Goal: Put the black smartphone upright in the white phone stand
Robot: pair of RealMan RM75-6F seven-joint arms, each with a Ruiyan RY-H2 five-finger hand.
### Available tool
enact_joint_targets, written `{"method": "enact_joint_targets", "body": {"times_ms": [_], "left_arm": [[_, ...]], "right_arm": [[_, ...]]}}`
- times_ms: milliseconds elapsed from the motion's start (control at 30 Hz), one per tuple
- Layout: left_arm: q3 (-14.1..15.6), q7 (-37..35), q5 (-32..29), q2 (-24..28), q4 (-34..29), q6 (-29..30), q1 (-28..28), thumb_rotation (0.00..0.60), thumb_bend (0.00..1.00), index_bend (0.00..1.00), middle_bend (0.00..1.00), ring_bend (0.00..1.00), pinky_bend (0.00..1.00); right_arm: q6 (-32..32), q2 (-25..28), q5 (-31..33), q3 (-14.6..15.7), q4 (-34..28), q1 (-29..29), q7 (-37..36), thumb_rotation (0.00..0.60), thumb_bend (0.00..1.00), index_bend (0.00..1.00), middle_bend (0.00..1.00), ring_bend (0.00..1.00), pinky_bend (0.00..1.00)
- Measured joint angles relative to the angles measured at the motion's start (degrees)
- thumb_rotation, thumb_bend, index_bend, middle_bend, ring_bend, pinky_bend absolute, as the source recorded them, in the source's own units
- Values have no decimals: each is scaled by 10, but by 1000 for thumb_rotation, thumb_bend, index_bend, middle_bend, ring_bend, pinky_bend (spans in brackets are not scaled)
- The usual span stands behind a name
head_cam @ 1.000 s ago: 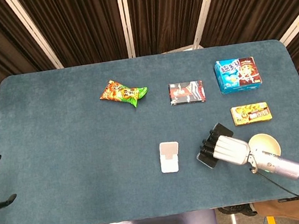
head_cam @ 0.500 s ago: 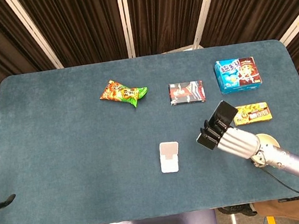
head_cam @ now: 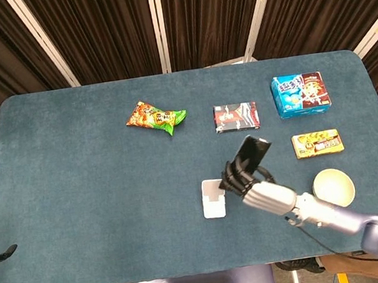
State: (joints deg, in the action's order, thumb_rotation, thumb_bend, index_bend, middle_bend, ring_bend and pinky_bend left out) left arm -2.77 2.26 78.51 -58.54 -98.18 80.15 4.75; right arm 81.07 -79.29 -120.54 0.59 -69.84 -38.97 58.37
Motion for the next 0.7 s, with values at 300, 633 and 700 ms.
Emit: {"method": "enact_joint_targets", "body": {"times_ms": [300,633,700], "left_arm": [[-2,-12,-4,2,5,-8,4,600,0,0,0,0,0],[-4,-26,-8,7,9,-13,6,600,0,0,0,0,0],[-5,-28,-10,7,10,-16,6,600,0,0,0,0,0]], "right_arm": [[-103,-13,5,-19,-61,-22,85,600,498,575,571,462,249],[-203,-47,34,-40,-105,-27,190,600,498,574,566,445,151],[-214,-51,43,-43,-106,-25,205,600,498,574,566,444,138]]}}
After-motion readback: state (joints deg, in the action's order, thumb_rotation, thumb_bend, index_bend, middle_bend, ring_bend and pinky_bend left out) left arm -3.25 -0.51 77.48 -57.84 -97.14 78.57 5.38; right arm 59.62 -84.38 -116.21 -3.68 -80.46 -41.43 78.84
